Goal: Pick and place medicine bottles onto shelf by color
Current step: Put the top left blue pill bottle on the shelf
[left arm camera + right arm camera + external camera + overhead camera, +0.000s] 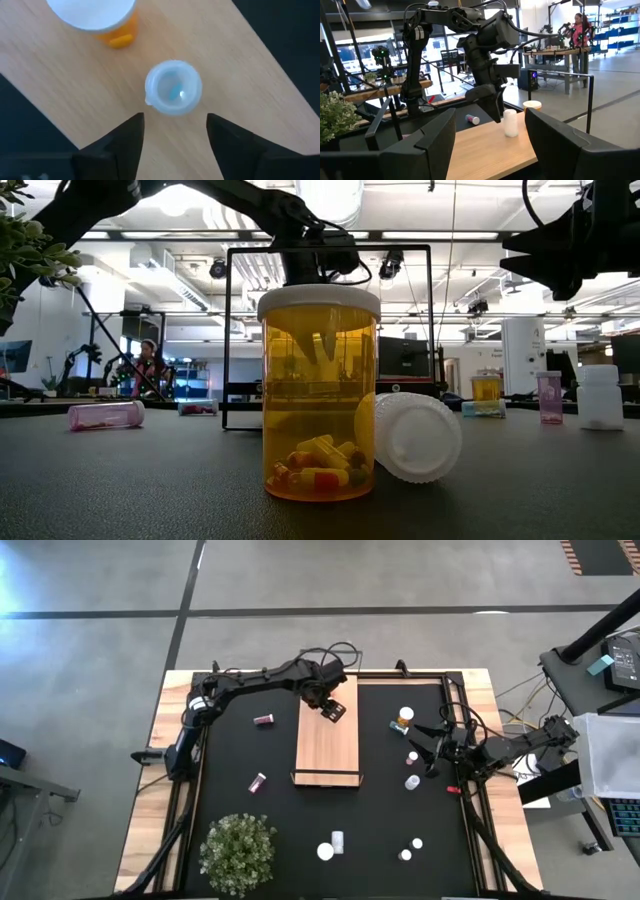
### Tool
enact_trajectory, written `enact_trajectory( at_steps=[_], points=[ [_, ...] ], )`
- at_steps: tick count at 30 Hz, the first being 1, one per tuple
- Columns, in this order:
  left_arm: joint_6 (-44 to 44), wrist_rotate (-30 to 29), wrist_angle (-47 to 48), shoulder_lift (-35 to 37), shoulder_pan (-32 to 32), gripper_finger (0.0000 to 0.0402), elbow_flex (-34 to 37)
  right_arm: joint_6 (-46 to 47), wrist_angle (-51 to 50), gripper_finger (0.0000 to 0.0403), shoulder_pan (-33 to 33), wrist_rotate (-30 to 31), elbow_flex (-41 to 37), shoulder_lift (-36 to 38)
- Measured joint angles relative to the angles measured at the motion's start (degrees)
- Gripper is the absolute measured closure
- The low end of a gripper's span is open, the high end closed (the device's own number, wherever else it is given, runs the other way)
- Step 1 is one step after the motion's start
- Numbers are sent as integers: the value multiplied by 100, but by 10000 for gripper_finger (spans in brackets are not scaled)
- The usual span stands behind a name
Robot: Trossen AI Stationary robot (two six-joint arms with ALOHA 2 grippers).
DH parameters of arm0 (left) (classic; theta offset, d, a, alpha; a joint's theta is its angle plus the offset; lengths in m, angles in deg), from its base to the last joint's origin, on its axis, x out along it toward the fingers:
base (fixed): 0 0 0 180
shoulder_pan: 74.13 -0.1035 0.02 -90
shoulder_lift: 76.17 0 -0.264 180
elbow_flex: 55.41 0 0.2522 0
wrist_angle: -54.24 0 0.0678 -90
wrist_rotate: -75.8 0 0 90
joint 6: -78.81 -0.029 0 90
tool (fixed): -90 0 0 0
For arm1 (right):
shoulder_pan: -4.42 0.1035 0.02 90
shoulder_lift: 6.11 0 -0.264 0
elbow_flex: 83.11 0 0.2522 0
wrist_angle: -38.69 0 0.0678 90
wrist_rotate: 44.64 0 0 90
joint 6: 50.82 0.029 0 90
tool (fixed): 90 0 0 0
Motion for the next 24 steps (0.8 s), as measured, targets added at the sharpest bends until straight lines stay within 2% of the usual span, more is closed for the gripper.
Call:
enact_trajectory(
  at_steps=[6, 16, 21, 24],
  points=[
    [31, -34, 397, 357, 0, 195, -33, 0, 0, 174, 0, 1, 0, 0],
    [28, -551, 1430, 1283, 2, 195, 56, 0, 0, 174, 0, -1, 0, 0],
    [60, -892, 1603, 1752, -12, 195, 794, 0, 0, 174, 0, 0, 1, 0],
    [497, -892, 1488, 2160, -33, 195, 1498, 0, 0, 174, 0, 0, 0, 0]
  ],
)
